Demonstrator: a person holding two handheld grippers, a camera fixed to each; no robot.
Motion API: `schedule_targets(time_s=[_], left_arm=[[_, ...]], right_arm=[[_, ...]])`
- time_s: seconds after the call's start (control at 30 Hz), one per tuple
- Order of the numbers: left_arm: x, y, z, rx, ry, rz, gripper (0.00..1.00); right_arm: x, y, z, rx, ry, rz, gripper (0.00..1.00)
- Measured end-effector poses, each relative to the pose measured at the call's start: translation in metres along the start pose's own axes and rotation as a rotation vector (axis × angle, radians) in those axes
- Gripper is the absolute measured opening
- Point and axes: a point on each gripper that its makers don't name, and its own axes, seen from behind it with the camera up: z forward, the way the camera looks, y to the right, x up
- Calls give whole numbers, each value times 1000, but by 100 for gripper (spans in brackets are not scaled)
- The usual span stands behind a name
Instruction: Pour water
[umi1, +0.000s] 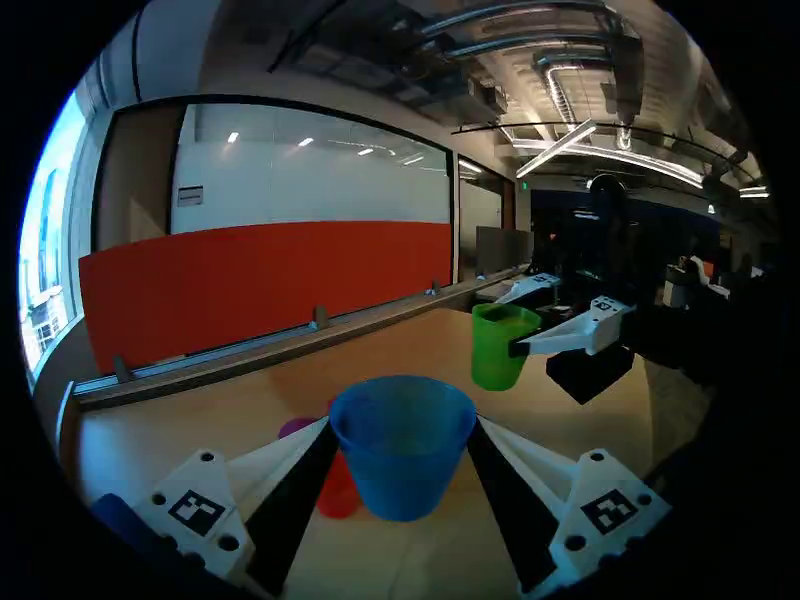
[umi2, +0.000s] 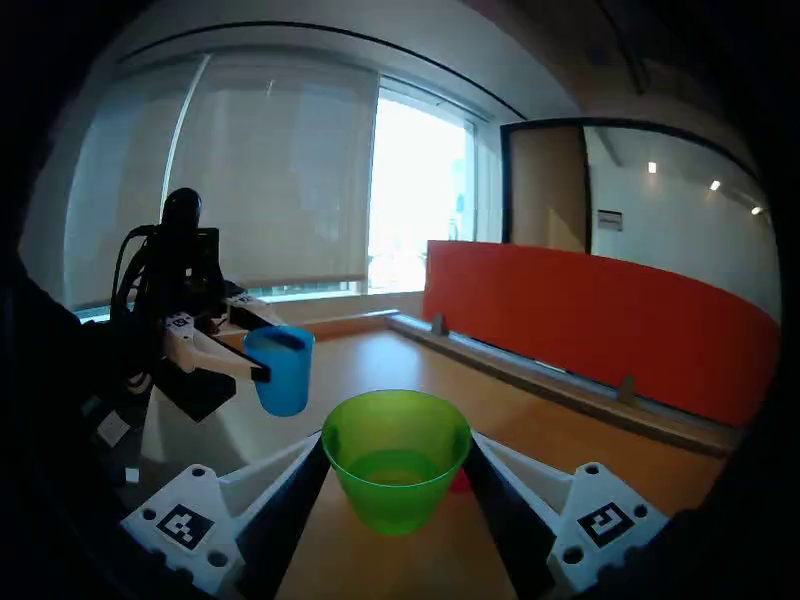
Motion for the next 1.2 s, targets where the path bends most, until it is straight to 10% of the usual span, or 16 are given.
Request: schedule_targets(time_s=[0.57, 1.2], left_arm=[[2, 1, 0, 0, 13, -14, 88], [-5, 20, 8, -51, 18, -12, 88]], right_arm=[[11, 0, 3, 1, 37, -9, 91], [52, -6, 12, 7, 61, -221, 91]])
